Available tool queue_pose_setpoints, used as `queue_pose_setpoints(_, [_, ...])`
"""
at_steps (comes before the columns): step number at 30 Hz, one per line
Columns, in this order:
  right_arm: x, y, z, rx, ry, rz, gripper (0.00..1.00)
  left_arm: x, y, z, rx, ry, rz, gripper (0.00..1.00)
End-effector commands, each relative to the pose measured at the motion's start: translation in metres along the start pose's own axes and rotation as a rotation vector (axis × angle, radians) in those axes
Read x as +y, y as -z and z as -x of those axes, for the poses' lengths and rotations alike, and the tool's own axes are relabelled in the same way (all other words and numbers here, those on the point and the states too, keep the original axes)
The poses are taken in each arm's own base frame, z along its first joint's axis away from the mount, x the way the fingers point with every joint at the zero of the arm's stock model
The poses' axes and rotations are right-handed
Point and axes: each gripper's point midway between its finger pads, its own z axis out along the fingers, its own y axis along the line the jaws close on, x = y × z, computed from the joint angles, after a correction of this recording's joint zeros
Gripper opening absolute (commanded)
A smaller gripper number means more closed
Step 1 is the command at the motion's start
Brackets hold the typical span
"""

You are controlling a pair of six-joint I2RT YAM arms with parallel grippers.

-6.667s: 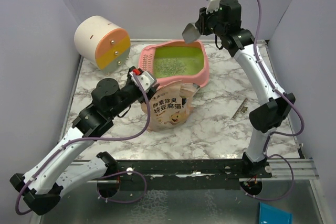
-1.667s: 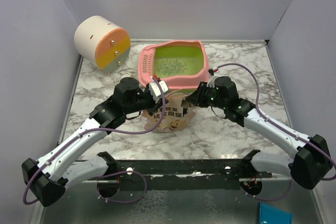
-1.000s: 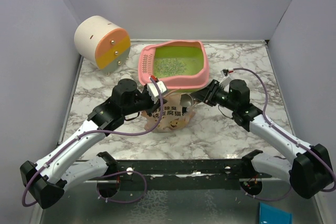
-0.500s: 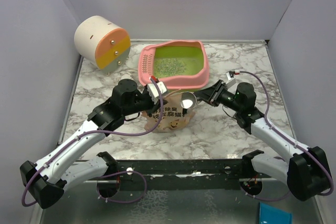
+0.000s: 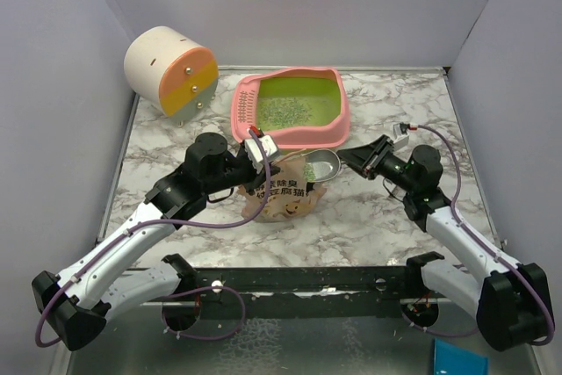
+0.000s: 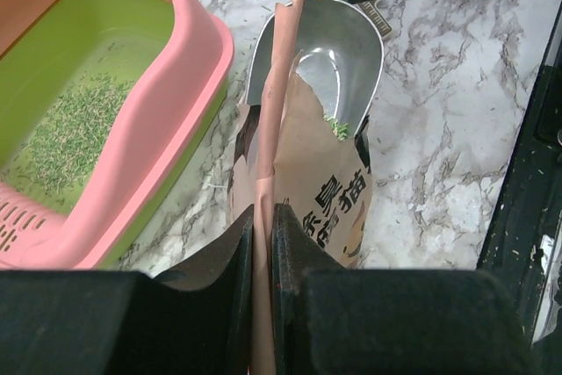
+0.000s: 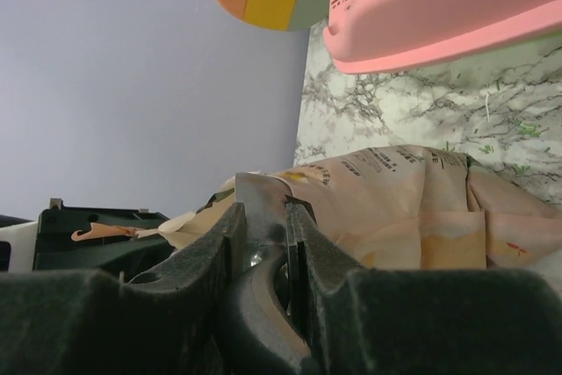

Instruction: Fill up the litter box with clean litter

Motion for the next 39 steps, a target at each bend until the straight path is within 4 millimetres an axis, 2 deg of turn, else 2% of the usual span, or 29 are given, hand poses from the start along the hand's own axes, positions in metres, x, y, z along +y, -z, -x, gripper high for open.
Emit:
queue_pose_setpoints(1, [0.011, 0.009, 0.003, -0.006, -0.050, 0.079, 0.01, 0.008, 0.011, 0.039, -0.117, -0.016, 0.045, 0.13])
queue_pose_setpoints(10, [0.006, 0.015, 0.004, -0.018, -0.132, 0.101, 0.01, 0.008, 0.011, 0.042, -0.126, -0.015, 0.046, 0.13])
queue_pose_setpoints(23, [-0.016, 0.008, 0.000, -0.011, -0.181, 0.113, 0.01, 0.007, 0.008, 0.041, -0.121, -0.006, 0.035, 0.12])
queue_pose_setpoints(26, [-0.014, 0.007, 0.001, -0.008, -0.167, 0.138, 0.01, 0.007, 0.008, 0.042, -0.121, -0.007, 0.034, 0.12])
queue_pose_setpoints(30, [-0.003, 0.006, 0.014, -0.056, -0.095, 0.103, 0.01, 0.007, 0.009, 0.043, -0.121, -0.008, 0.034, 0.07])
queue_pose_setpoints(32, [0.002, 0.007, 0.022, -0.072, -0.079, 0.078, 0.01, 0.007, 0.009, 0.043, -0.123, -0.007, 0.034, 0.00])
queue_pose_setpoints(39, [0.015, 0.005, 0.045, -0.128, -0.048, 0.044, 0.01, 0.007, 0.007, 0.040, -0.113, -0.005, 0.032, 0.00])
